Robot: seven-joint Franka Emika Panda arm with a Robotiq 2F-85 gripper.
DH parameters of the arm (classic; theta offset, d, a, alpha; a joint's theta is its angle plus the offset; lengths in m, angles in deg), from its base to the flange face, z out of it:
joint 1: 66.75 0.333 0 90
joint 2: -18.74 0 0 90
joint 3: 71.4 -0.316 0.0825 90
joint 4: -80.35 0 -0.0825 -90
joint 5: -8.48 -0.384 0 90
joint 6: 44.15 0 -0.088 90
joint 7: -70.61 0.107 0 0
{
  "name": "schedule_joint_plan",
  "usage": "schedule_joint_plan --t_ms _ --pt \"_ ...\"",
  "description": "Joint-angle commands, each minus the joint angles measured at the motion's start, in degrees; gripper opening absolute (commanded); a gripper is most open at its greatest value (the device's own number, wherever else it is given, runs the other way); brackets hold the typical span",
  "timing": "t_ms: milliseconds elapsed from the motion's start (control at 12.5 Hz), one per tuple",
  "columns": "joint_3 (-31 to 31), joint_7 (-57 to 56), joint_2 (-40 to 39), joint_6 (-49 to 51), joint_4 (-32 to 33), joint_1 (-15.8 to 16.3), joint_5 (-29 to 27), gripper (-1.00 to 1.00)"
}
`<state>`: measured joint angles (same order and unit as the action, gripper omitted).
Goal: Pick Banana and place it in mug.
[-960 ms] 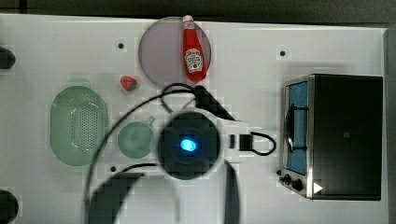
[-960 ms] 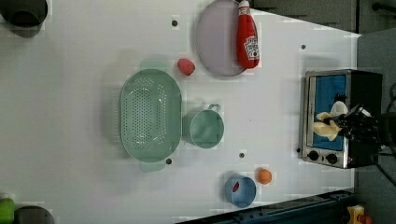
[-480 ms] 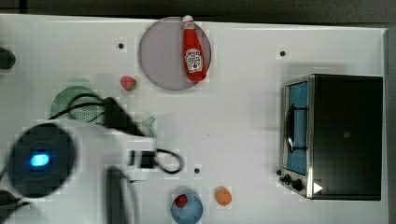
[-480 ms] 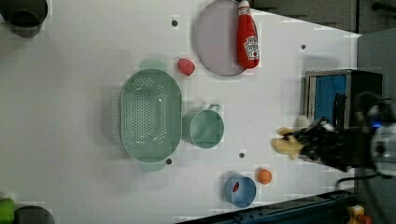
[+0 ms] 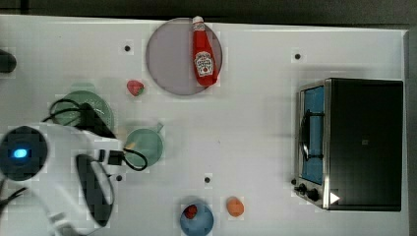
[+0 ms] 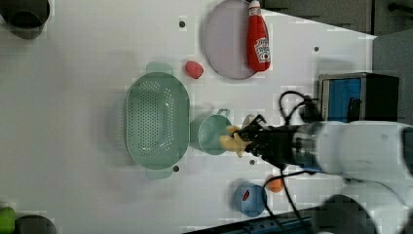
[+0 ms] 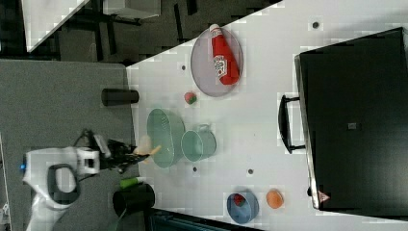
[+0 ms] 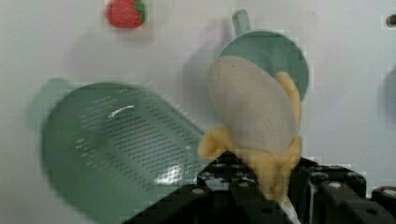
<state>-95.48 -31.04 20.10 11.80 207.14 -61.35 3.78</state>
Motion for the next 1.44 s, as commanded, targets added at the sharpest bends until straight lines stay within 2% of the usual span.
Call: schedule_joint_plan --t_ms 80,240,480,880,960,1200,1440 --pt "0.0 5.2 -1.1 -7.9 6.0 -1.3 4.4 -0.53" --pt "-0.4 8.5 -3.2 -14.1 8.7 -1.3 4.3 -0.53" --pt "-0.7 12.4 -5.2 -16.4 10.3 -1.2 5.1 -0.48" --pt "-0.4 12.5 -5.0 -17.1 10.2 -1.2 5.1 0.68" --pt "-0.4 12.5 -4.8 -17.5 10.3 -1.2 5.1 1.00" --pt "0.6 12.4 -2.1 -17.4 8.7 -1.7 5.0 1.00" --pt "4.6 4.8 3.5 -7.4 4.2 -2.4 5.0 1.00"
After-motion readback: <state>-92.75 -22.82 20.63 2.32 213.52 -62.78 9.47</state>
